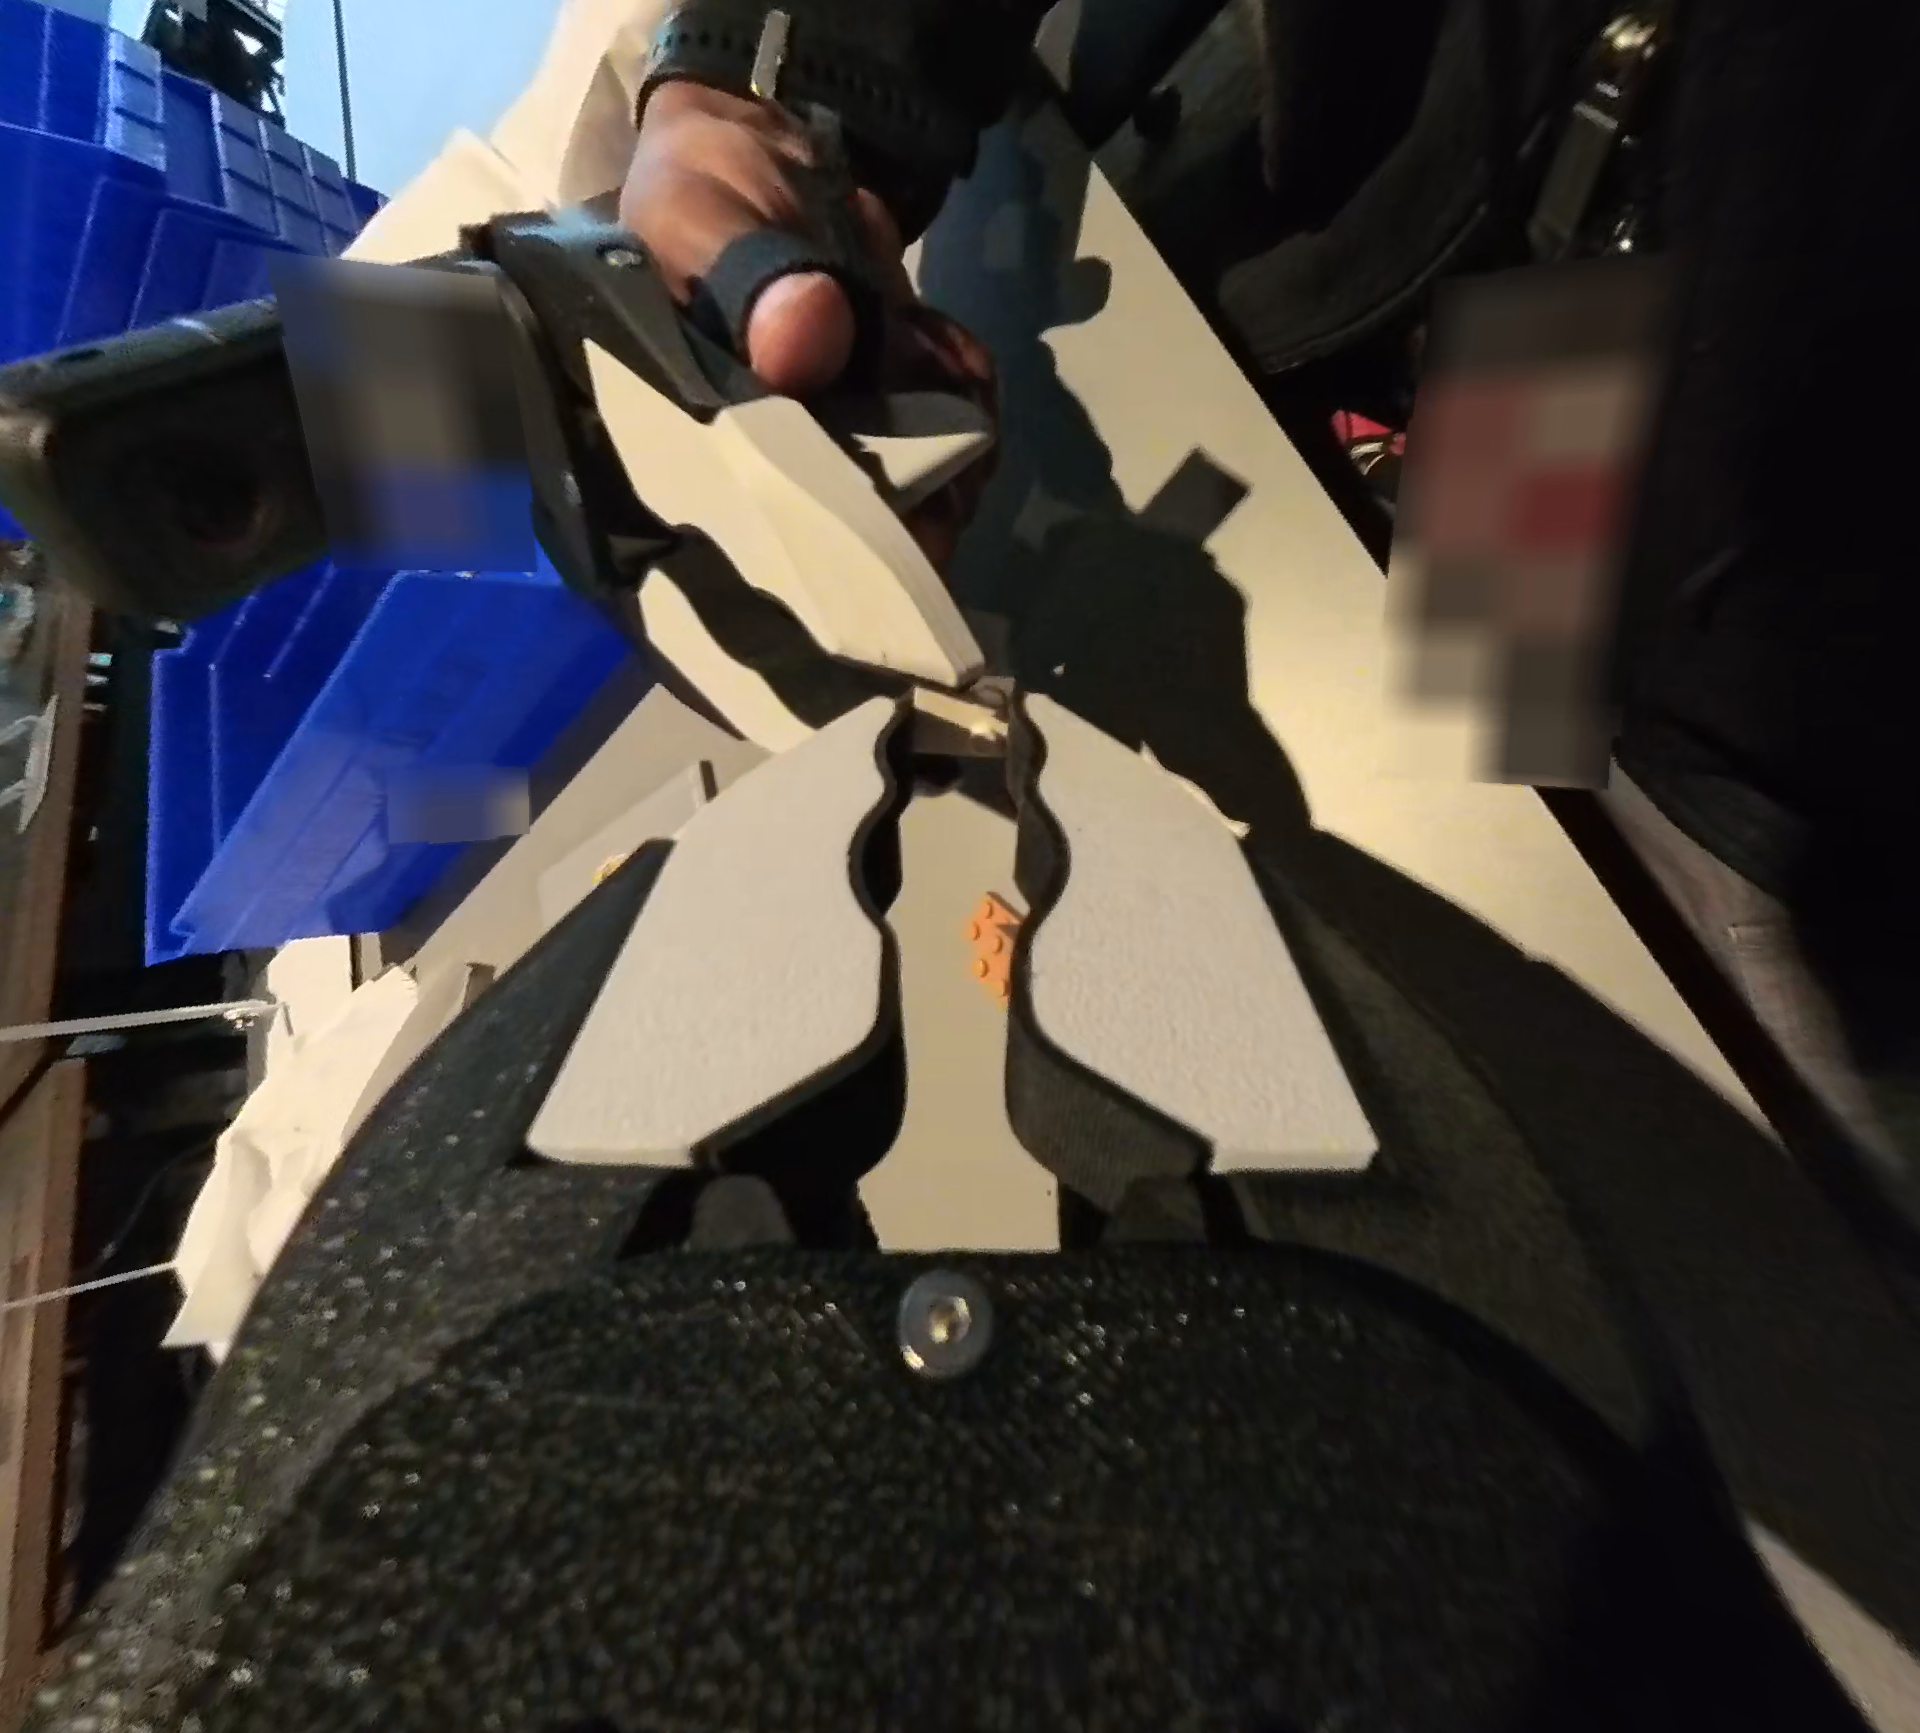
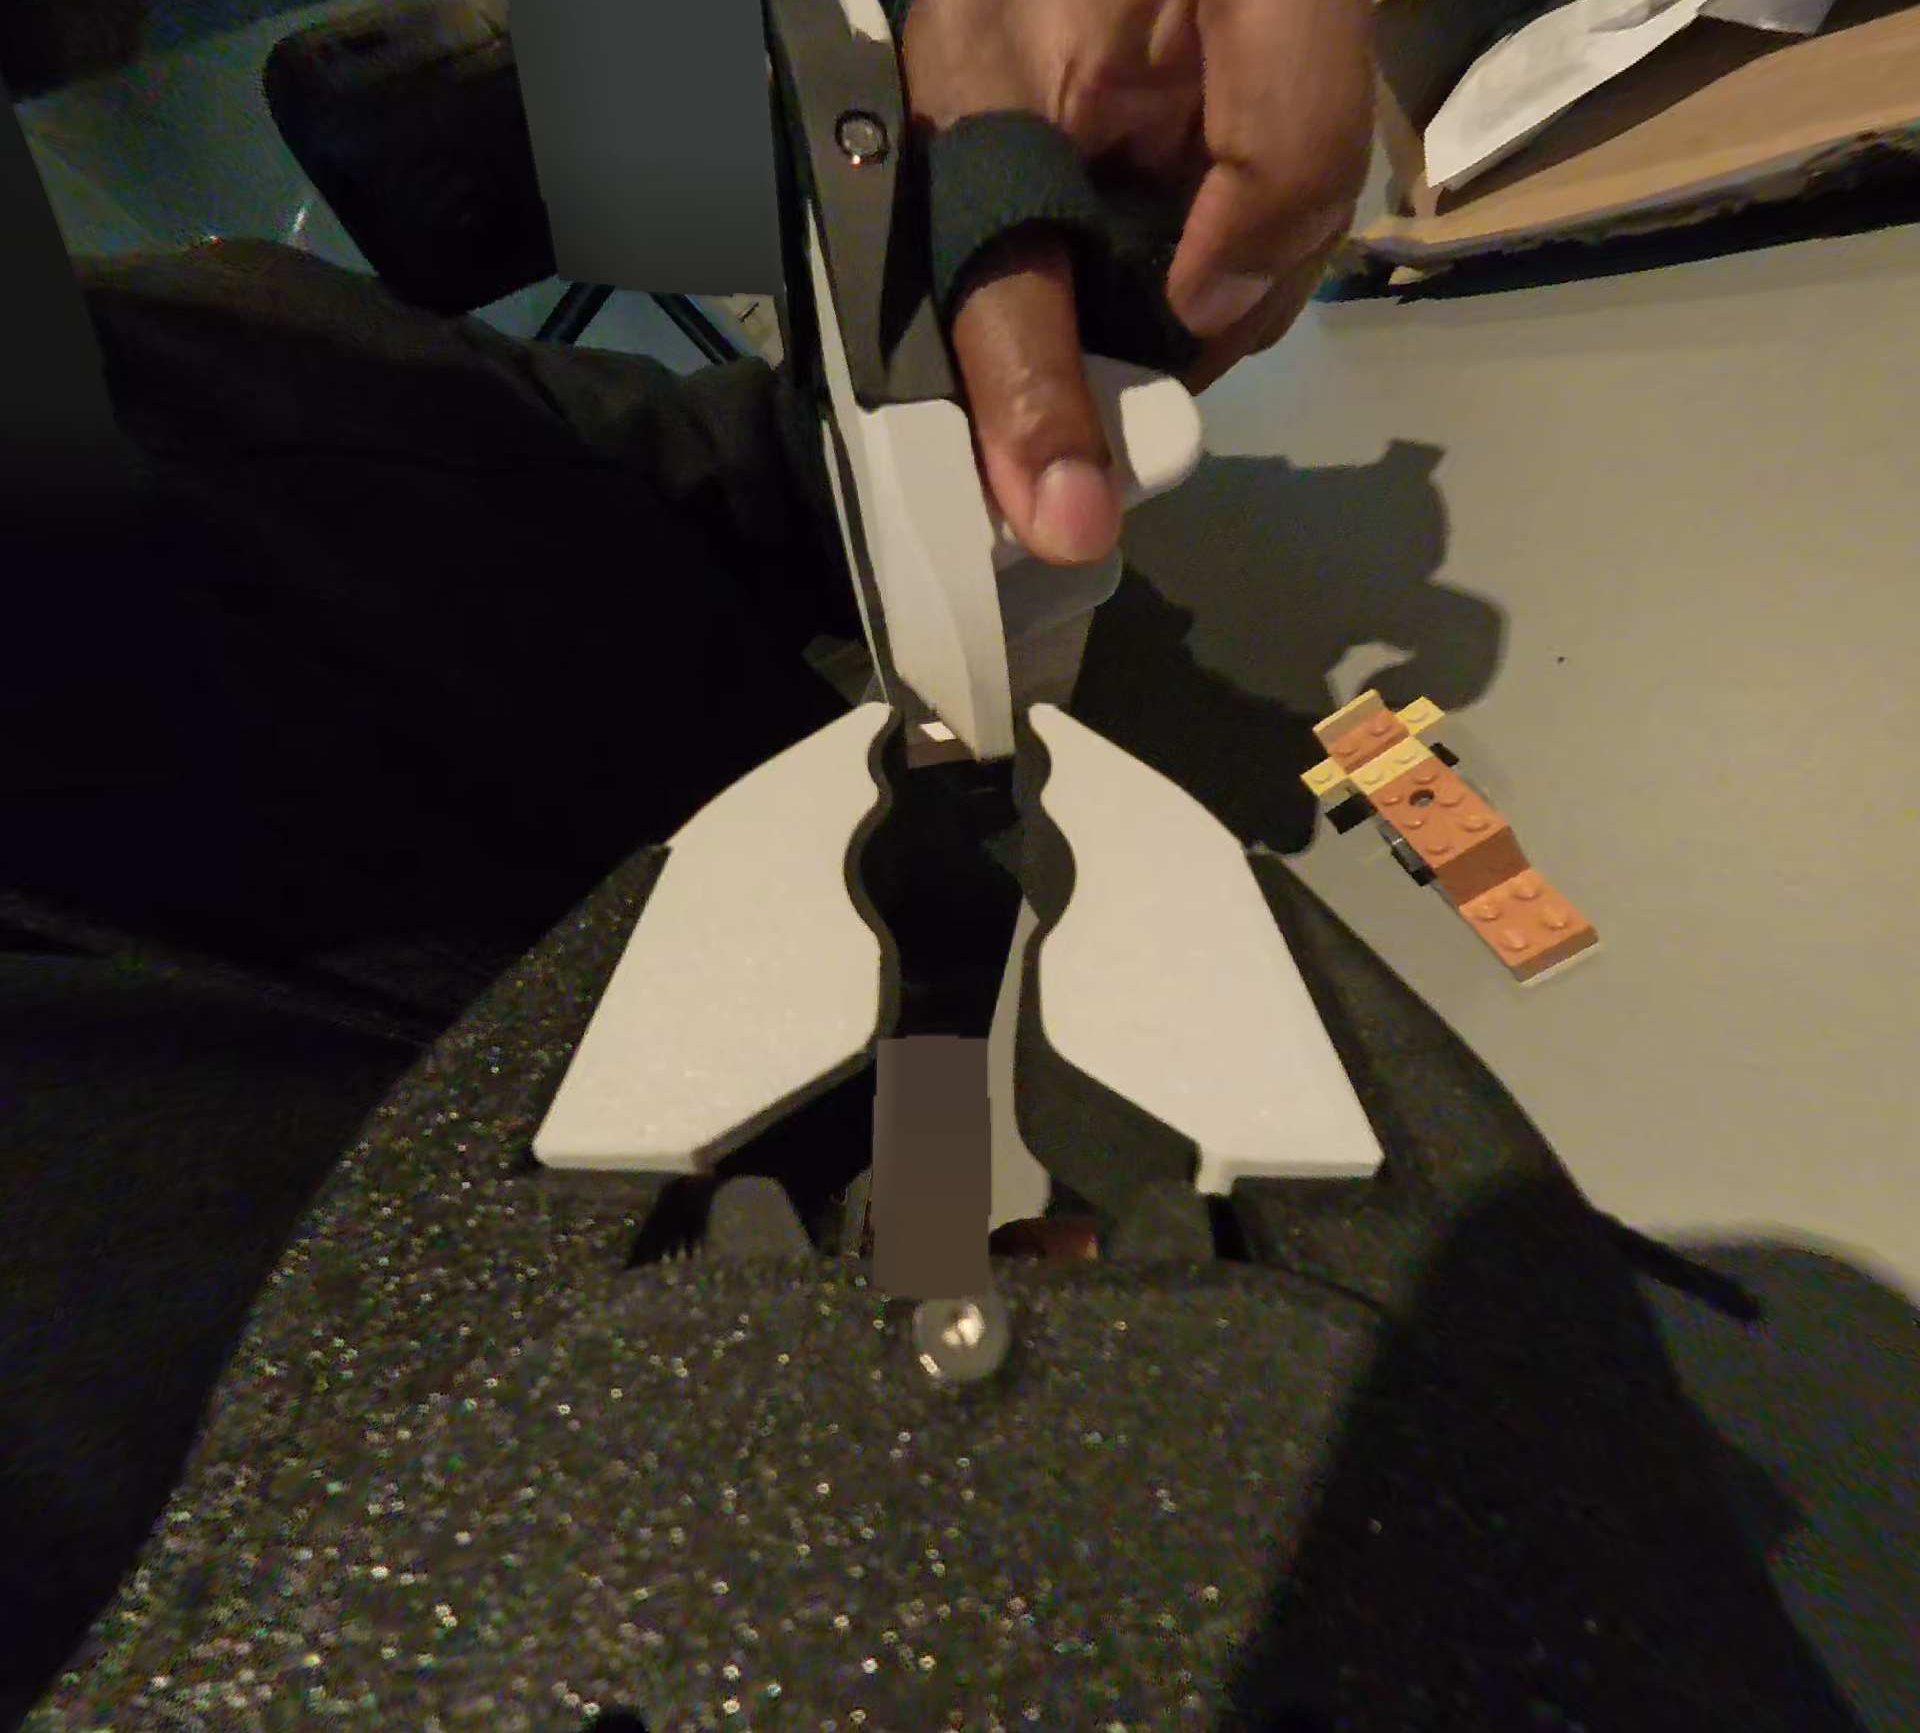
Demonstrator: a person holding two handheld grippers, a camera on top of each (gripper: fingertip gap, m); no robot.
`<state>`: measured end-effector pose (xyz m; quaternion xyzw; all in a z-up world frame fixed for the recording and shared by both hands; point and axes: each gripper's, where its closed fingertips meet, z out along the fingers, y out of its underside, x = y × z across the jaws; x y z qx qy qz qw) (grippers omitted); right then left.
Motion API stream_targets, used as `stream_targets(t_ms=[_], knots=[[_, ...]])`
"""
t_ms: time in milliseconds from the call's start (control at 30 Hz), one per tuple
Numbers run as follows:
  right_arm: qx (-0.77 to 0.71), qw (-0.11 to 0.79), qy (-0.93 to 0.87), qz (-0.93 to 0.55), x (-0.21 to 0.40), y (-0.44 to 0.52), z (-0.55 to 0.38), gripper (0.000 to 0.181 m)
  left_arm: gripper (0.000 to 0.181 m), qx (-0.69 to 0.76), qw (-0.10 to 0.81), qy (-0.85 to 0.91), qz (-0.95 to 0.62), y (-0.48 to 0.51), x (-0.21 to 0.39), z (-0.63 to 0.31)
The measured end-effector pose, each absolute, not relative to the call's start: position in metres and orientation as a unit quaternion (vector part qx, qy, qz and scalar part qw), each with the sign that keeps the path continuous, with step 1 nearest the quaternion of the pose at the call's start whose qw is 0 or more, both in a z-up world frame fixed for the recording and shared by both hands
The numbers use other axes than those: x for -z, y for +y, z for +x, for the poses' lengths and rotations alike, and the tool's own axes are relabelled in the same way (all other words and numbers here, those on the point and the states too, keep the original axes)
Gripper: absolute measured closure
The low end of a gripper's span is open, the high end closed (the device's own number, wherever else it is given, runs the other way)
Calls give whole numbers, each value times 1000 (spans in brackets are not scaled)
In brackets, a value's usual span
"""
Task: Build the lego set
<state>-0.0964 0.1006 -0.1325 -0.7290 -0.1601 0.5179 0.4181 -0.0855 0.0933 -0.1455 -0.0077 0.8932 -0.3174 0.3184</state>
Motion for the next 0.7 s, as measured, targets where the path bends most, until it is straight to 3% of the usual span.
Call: stream_targets(t_ms=[167,333,500,700], knots=[[-510,448,-140,-721,129,104,-90,165,163,360,332,870,-51,94,140,-81],[-513,506,-103,-686,118,105,-80,165,140,456,348,800,-178,104,130,-78],[-501,592,-75,-627,100,106,-72,165,143,572,351,646,-364,122,115,-73],[-513,659,-41,-548,84,105,-64,166,153,685,298,493,-446,121,99,-75]])
